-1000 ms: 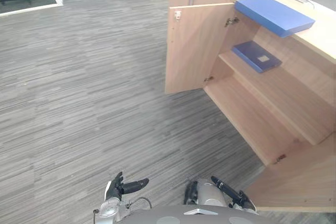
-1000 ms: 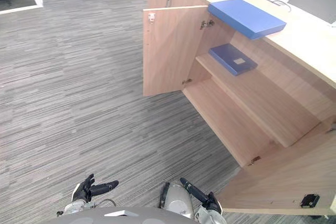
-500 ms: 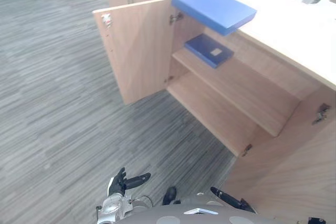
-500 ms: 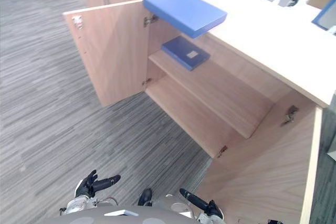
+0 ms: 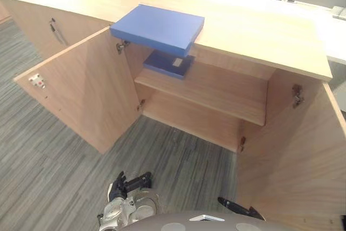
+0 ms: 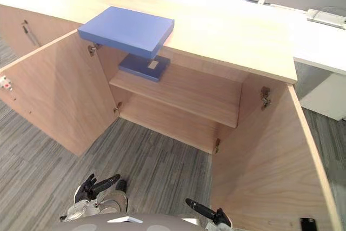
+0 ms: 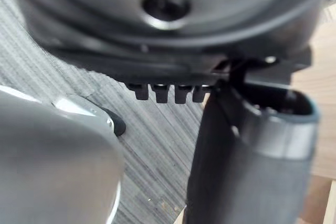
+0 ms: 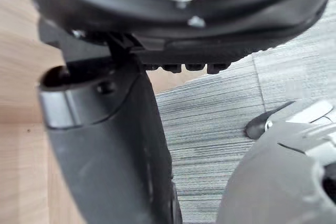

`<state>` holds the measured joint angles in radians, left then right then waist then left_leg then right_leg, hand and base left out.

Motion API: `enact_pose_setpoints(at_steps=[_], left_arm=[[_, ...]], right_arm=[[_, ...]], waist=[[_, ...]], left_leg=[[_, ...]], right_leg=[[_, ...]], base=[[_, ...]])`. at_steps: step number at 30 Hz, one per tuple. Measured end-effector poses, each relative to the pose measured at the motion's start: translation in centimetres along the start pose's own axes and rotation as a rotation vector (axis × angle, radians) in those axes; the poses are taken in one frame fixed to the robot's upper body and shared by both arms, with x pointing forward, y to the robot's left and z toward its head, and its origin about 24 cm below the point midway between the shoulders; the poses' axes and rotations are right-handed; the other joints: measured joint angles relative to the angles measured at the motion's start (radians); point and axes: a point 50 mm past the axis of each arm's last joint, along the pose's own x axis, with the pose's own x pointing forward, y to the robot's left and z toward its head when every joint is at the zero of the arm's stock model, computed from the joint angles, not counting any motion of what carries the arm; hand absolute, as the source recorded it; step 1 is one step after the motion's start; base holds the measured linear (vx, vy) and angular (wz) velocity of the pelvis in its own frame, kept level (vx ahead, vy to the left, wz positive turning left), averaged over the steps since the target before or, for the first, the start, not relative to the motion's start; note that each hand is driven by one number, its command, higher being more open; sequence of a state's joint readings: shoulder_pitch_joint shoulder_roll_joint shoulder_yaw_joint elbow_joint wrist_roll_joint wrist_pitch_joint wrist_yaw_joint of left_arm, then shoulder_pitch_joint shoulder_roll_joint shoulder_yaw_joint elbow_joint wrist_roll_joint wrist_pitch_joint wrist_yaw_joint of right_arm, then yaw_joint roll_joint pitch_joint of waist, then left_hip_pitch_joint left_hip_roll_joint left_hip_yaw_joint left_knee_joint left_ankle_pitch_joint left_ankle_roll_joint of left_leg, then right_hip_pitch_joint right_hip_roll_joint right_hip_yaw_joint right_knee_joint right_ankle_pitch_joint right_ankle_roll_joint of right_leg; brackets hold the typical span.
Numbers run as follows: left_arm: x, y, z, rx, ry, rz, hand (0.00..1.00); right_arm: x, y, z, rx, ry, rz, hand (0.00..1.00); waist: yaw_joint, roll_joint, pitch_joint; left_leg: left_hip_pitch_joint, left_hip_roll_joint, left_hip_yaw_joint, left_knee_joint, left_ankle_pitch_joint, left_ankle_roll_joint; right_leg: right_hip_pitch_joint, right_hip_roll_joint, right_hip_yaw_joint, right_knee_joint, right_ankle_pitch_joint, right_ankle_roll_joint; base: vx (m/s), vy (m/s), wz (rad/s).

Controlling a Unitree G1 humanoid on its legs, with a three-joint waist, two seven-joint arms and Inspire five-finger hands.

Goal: Walk over to the cabinet, pick up the folder, carry it to the office cabinet, place the folder inside the office cabinet, then close the office cabinet door

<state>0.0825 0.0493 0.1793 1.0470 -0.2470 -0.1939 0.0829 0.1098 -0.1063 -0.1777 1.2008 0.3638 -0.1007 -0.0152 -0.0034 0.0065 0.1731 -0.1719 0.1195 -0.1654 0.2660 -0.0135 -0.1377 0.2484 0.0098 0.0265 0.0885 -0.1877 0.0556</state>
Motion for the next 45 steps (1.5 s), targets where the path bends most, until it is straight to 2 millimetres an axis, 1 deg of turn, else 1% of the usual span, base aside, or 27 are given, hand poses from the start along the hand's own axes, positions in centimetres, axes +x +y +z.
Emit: enact_pose_setpoints(at_steps=[1,3,4,5,7,10,11,12,13,15,16,17,18,19,21,22,23,24,25,27,30,34,35,36,38,40,45], left_arm=[[0.1,0.8,0.3,0.016,-0.007,0.007,1.0],[0.2,1.3,0.4,-0.002,0.004,-0.003,1.0],[0.2,1.4,0.3,-0.002,0.009,-0.005,1.0],[0.2,1.3,0.0,-0.011,0.024,-0.022,1.0],[0.1,1.6,-0.4,0.0,0.043,-0.042,1.0],[-0.1,1.2,-1.1,0.012,0.079,-0.108,1.0],[-0.2,1.3,-1.4,0.015,0.098,-0.123,1.0],[-0.2,1.4,-1.6,0.007,0.11,-0.124,1.0],[-0.3,1.4,-1.9,-0.016,0.123,-0.124,1.0],[-0.4,1.7,-2.3,-0.022,0.14,-0.117,1.0],[-0.5,1.9,-2.5,-0.022,0.151,-0.113,1.0],[-0.5,1.9,-2.6,-0.023,0.157,-0.112,1.0],[-0.6,1.8,-2.7,-0.027,0.161,-0.113,1.0],[-0.6,1.9,-2.7,-0.034,0.161,-0.112,1.0],[-0.5,2.1,-2.6,-0.043,0.157,-0.109,1.0],[-0.2,2.3,-1.9,-0.055,0.139,-0.101,1.0],[-0.3,2.0,-2.2,-0.056,0.151,-0.106,1.0],[-0.6,1.1,-2.8,-0.078,0.167,-0.122,1.0],[-0.6,0.6,-3.0,-0.105,0.165,-0.128,1.0],[-0.6,0.1,-3.0,-0.127,0.162,-0.133,1.0],[-0.6,0.3,-2.9,-0.121,0.157,-0.125,1.0],[-0.4,0.1,-2.3,-0.117,0.139,-0.13,1.0],[-0.2,0.2,-1.9,-0.106,0.123,-0.134,1.0],[-0.1,0.1,-1.3,-0.09,0.108,-0.142,1.0],[-0.1,-0.1,-1.3,-0.079,0.109,-0.154,1.0],[0.0,0.0,-1.2,-0.057,0.109,-0.161,1.0],[-0.3,-0.1,-1.3,-0.083,0.11,-0.178,1.0]], right_arm=[[-0.1,0.7,-0.5,0.016,0.011,0.021,1.0],[-0.2,1.1,-0.9,0.027,0.024,0.036,1.0],[-0.2,1.1,-0.9,0.029,0.026,0.04,1.0],[-0.2,1.0,-0.9,0.033,0.026,0.047,1.0],[-0.1,0.7,-0.7,0.011,0.022,0.058,1.0],[-0.2,0.1,-0.5,0.012,0.011,0.061,1.0],[-0.2,0.1,-0.5,0.037,-0.001,0.063,1.0],[-0.2,0.2,-0.2,0.048,-0.016,0.07,1.0],[-0.2,0.3,-0.1,0.048,-0.028,0.079,1.0],[-0.2,0.1,-0.1,0.04,-0.026,0.079,1.0],[-0.2,0.3,0.0,0.025,-0.024,0.087,1.0],[-0.2,0.3,0.1,0.019,-0.026,0.089,1.0],[-0.2,0.3,0.2,0.004,-0.027,0.094,1.0],[-0.1,0.4,0.2,-0.006,-0.027,0.098,1.0],[-0.2,0.8,0.1,-0.021,-0.022,0.109,1.0],[-0.2,1.3,-0.1,-0.018,-0.014,0.119,1.0],[-0.2,0.9,-0.4,-0.018,0.0,0.109,1.0],[-0.2,0.2,-0.4,-0.019,-0.001,0.09,1.0],[-0.2,-0.1,-0.2,-0.022,-0.003,0.082,1.0],[-0.2,-0.2,-0.2,-0.024,0.004,0.073,1.0],[-0.2,-0.3,-0.4,-0.061,0.021,0.059,1.0],[-0.1,-0.3,-0.4,-0.087,0.026,0.057,1.0],[-0.1,-0.2,-0.4,-0.099,0.027,0.06,1.0],[-0.1,0.0,-0.5,-0.102,0.029,0.063,1.0],[-0.1,0.2,-0.3,-0.107,0.026,0.07,1.0],[-0.1,0.4,-0.5,-0.117,0.03,0.075,1.0],[-0.1,0.4,-0.7,-0.115,0.035,0.079,1.0]], waist=[[-0.002,-0.034,-0.007],[-0.001,-0.059,-0.015],[-0.001,-0.059,-0.015],[-0.002,-0.055,-0.017],[-0.002,-0.04,-0.025],[-0.008,-0.019,-0.036],[-0.017,-0.018,-0.037],[-0.028,-0.017,-0.038],[-0.035,-0.013,-0.037],[-0.029,-0.006,-0.044],[-0.029,-0.003,-0.045],[-0.033,0.002,-0.044],[-0.036,0.009,-0.043],[-0.037,0.01,-0.043],[-0.042,-0.01,-0.044],[-0.038,-0.046,-0.038],[-0.038,-0.042,-0.041],[-0.037,-0.013,-0.057],[-0.035,0.003,-0.057],[-0.027,0.009,-0.061],[-0.025,0.002,-0.062],[-0.022,0.0,-0.056],[-0.013,-0.011,-0.05],[0.0,-0.012,-0.048],[0.0,-0.014,-0.048],[0.0,-0.03,-0.056],[-0.003,-0.034,-0.065]], left_leg=[[0.015,-0.031,0.043,-0.019,-0.017,0.017],[0.034,-0.06,0.101,-0.018,-0.038,0.045],[0.043,-0.065,0.12,-0.015,-0.048,0.054],[0.065,-0.078,0.162,-0.011,-0.072,0.079],[0.097,-0.092,0.222,-0.019,-0.095,0.107],[0.152,-0.131,0.278,-0.07,-0.109,0.133],[0.171,-0.15,0.288,-0.08,-0.112,0.146],[0.187,-0.16,0.29,-0.081,-0.115,0.154],[0.214,-0.167,0.295,-0.082,-0.121,0.168],[0.25,-0.166,0.293,-0.091,-0.125,0.182],[0.265,-0.15,0.281,-0.103,-0.125,0.182],[0.266,-0.138,0.277,-0.104,-0.125,0.182],[0.266,-0.109,0.268,-0.108,-0.125,0.177],[0.267,-0.093,0.259,-0.11,-0.125,0.167],[0.267,-0.088,0.239,-0.105,-0.132,0.145],[0.271,-0.111,0.209,-0.089,-0.156,0.112],[0.271,-0.103,0.194,-0.085,-0.155,0.11],[0.269,-0.078,0.171,-0.088,-0.166,0.093],[0.279,-0.058,0.16,-0.097,-0.167,0.086],[0.288,-0.035,0.148,-0.117,-0.167,0.069],[0.286,-0.011,0.118,-0.108,-0.181,0.047],[0.22,0.011,0.116,0.029,-0.238,0.021],[0.196,0.014,0.142,0.078,-0.247,0.016],[0.189,0.014,0.172,0.1,-0.251,0.018],[0.198,0.006,0.189,0.077,-0.253,0.028],[0.216,-0.021,0.185,0.02,-0.232,0.056],[0.284,-0.071,0.185,-0.139,-0.147,0.081]], right_leg=[[-0.018,-0.047,0.015,0.014,-0.006,0.011],[-0.034,-0.095,0.039,0.032,0.002,0.031],[-0.036,-0.106,0.039,0.039,0.009,0.042],[-0.046,-0.132,0.043,0.061,0.013,0.049],[-0.086,-0.159,0.067,0.133,0.013,0.049],[-0.213,-0.187,0.092,0.385,0.017,0.05],[-0.275,-0.202,0.089,0.506,0.032,0.034],[-0.307,-0.213,0.078,0.583,0.054,0.003],[-0.323,-0.237,0.029,0.653,0.081,-0.039],[-0.309,-0.269,-0.066,0.674,0.075,-0.051],[-0.309,-0.257,-0.141,0.668,-0.015,-0.039],[-0.313,-0.239,-0.162,0.651,-0.049,-0.037],[-0.328,-0.188,-0.192,0.596,-0.088,-0.032],[-0.338,-0.152,-0.199,0.535,-0.091,-0.034],[-0.335,-0.121,-0.185,0.374,-0.068,-0.007],[-0.302,-0.12,-0.171,0.26,0.008,-0.017],[-0.284,-0.109,-0.18,0.236,0.012,-0.017],[-0.263,-0.082,-0.199,0.183,0.023,-0.03],[-0.231,-0.061,-0.217,0.135,0.034,-0.031],[-0.192,-0.031,-0.231,0.072,0.051,-0.041],[-0.137,-0.002,-0.268,0.003,0.073,-0.053],[-0.106,0.011,-0.3,-0.023,0.073,-0.053],[-0.103,0.006,-0.3,-0.023,0.074,-0.053],[-0.097,-0.003,-0.3,-0.022,0.074,-0.054],[-0.097,-0.008,-0.299,-0.024,0.074,-0.053],[-0.1,-0.029,-0.302,-0.042,0.083,-0.039],[-0.102,-0.075,-0.305,-0.043,0.096,-0.018]], base=[[0.23,0.355,-0.72],[0.19,0.279,-0.66],[0.16,0.252,-0.81],[0.15,0.308,-0.89],[0.11,0.274,-0.92],[0.08,0.213,-0.6],[0.11,0.179,-0.09],[0.12,0.16,0.02],[0.15,0.123,0.09],[0.19,0.063,0.02],[0.2,-0.008,0.03],[0.19,-0.061,0.16],[0.11,-0.112,0.21],[0.1,-0.132,0.29],[0.09,-0.172,0.34],[0.09,-0.23,0.35],[0.12,-0.265,0.36],[0.13,-0.209,0.27],[0.14,-0.177,0.23],[0.12,-0.118,0.2],[0.16,-0.07,0.26],[0.12,0.02,0.26],[0.08,0.086,0.06],[0.08,0.123,0.02],[0.05,0.123,0.08],[0.04,0.132,0.12],[0.01,0.094,0.08]])
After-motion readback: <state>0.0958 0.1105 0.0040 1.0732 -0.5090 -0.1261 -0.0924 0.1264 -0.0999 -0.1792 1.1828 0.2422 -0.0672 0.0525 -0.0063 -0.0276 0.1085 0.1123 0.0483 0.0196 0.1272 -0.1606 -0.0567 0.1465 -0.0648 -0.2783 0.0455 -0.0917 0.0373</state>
